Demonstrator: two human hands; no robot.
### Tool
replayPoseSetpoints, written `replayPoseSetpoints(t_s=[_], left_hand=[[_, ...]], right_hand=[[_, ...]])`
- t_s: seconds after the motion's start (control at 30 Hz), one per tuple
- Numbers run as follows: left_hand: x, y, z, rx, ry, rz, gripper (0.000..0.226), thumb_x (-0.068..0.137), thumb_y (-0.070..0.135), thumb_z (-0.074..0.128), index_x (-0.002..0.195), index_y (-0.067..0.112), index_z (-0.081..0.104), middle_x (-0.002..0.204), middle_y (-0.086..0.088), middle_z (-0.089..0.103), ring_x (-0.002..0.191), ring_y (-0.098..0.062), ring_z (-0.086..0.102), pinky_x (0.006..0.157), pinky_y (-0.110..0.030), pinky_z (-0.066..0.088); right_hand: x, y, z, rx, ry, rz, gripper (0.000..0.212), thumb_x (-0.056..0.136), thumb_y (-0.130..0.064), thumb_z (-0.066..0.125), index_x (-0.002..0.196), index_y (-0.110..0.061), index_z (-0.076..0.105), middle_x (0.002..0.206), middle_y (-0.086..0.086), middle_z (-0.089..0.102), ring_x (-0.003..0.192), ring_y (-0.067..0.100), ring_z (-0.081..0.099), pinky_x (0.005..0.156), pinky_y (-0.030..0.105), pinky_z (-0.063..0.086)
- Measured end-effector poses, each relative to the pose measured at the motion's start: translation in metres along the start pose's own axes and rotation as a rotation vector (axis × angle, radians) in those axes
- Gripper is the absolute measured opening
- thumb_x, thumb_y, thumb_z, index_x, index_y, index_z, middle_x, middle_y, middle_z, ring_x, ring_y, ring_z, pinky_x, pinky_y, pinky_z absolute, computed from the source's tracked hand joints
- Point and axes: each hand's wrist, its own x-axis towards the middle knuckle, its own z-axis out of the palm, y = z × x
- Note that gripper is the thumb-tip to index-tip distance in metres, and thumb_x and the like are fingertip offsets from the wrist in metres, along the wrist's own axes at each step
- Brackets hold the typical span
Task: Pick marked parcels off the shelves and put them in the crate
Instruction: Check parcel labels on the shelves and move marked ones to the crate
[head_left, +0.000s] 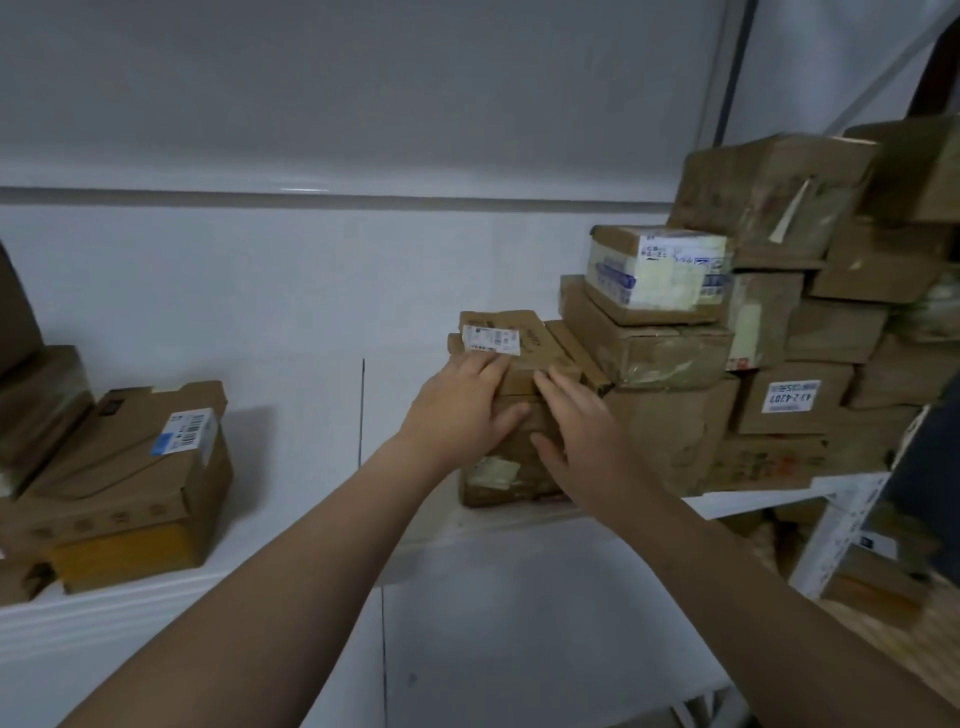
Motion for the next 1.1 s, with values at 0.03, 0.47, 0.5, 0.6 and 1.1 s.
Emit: replayPoseSetpoints(t_s=[0.03, 0.47, 0.5, 0.6, 1.1], left_hand=[[0.001, 0.000, 0.001, 0.025, -0.006, -0.011, 0.063, 0.089, 0.049, 0.053, 0.142, 0.019, 0.037, 0.144, -0.001, 0.040, 0.131, -0.022, 0.034, 0.108, -0.036, 0.032], [-0.033, -0.002, 0.001, 0.121, 0.448, 0.291, 0.033, 0.083, 0.014, 0.056, 0.116, 0.009, 0.059, 0.092, -0.011, 0.061, 0.083, -0.027, 0.055, 0.073, -0.035, 0.043], [-0.037, 0.000, -0.002, 0.129, 0.487, 0.340, 0.031, 0.086, 0.014, 0.053, 0.117, 0.011, 0.056, 0.093, -0.009, 0.061, 0.086, -0.025, 0.054, 0.076, -0.033, 0.040], [-0.045, 0.005, -0.011, 0.145, 0.533, 0.433, 0.027, 0.093, 0.014, 0.051, 0.119, 0.013, 0.053, 0.099, -0.004, 0.064, 0.094, -0.022, 0.053, 0.082, -0.031, 0.038], [-0.083, -0.039, -0.053, 0.102, 0.662, 0.109, 0.027, 0.083, 0.015, 0.055, 0.109, 0.010, 0.050, 0.114, -0.006, 0.046, 0.102, -0.028, 0.046, 0.088, -0.031, 0.039]], right_hand=[[0.000, 0.001, 0.000, 0.036, -0.016, 0.004, 0.060, 0.093, -0.019, 0.058, 0.147, -0.010, 0.032, 0.153, 0.010, 0.030, 0.138, 0.028, 0.031, 0.113, 0.041, 0.029], [-0.002, 0.013, 0.005, 0.112, 0.256, -0.188, 0.046, 0.088, -0.025, 0.062, 0.131, -0.011, 0.055, 0.135, 0.009, 0.054, 0.124, 0.026, 0.047, 0.102, 0.039, 0.038], [0.000, 0.012, 0.003, 0.073, 0.311, -0.242, 0.043, 0.088, -0.027, 0.059, 0.127, -0.009, 0.058, 0.129, 0.009, 0.058, 0.121, 0.025, 0.050, 0.102, 0.038, 0.041], [0.003, 0.007, -0.004, 0.027, 0.407, -0.381, 0.035, 0.090, -0.024, 0.054, 0.119, -0.007, 0.063, 0.119, 0.008, 0.065, 0.112, 0.023, 0.057, 0.098, 0.036, 0.043], [-0.003, -0.001, -0.004, 0.477, 0.483, -0.348, 0.028, 0.088, -0.004, 0.034, 0.114, -0.011, 0.045, 0.132, 0.016, 0.049, 0.131, 0.024, 0.041, 0.113, 0.031, 0.031]])
